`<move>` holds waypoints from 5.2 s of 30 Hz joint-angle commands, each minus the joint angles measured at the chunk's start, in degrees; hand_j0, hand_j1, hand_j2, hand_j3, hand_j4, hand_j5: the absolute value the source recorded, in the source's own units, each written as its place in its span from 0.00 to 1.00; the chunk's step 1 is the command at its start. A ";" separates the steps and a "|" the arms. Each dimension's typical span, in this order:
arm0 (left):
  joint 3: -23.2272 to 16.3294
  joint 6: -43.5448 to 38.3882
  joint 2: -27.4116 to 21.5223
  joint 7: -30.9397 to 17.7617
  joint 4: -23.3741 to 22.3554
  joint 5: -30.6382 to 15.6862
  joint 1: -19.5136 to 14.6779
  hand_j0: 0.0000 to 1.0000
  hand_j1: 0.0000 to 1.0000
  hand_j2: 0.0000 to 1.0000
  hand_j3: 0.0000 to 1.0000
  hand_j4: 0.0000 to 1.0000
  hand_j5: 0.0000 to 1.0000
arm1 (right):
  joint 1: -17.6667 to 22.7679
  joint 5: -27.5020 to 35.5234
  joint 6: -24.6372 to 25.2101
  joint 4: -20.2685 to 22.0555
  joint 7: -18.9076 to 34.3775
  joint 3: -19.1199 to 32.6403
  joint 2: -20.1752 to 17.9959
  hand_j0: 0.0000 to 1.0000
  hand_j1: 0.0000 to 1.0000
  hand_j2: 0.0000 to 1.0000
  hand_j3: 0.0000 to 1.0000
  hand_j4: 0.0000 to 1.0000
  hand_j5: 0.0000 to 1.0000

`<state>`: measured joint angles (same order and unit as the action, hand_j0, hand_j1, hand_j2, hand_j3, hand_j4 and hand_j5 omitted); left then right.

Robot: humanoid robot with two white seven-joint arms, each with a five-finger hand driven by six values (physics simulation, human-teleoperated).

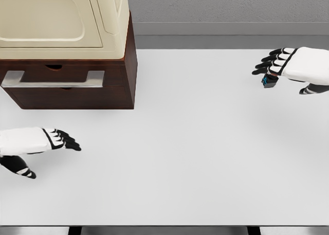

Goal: Open the cabinet drawer with left arm, and place a switch into the drawer with right arm

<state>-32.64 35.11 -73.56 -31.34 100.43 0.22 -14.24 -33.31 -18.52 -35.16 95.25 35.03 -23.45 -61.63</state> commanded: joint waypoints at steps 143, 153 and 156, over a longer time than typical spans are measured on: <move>-15.97 -0.11 -16.09 -3.66 0.55 -30.37 -16.17 1.00 1.00 1.00 1.00 1.00 1.00 | -30.94 -14.96 0.16 -59.57 -0.03 -27.70 27.62 1.00 1.00 1.00 1.00 1.00 1.00; -15.70 -0.11 -16.97 -3.66 0.55 -32.74 -17.23 1.00 1.00 1.00 1.00 1.00 1.00 | -30.67 -14.87 0.16 -59.57 -0.03 -27.70 27.62 0.86 0.86 0.86 0.86 0.86 0.86; -15.53 -0.11 -17.15 -3.66 0.55 -33.62 -17.67 1.00 1.00 1.00 1.00 1.00 1.00 | -30.50 -14.87 0.16 -59.57 -0.03 -27.70 27.62 0.86 0.86 0.86 0.86 0.86 0.86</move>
<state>-48.30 35.14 -90.49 -35.00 100.97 -32.35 -31.91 -63.81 -33.58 -35.14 35.68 35.02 -51.30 -33.98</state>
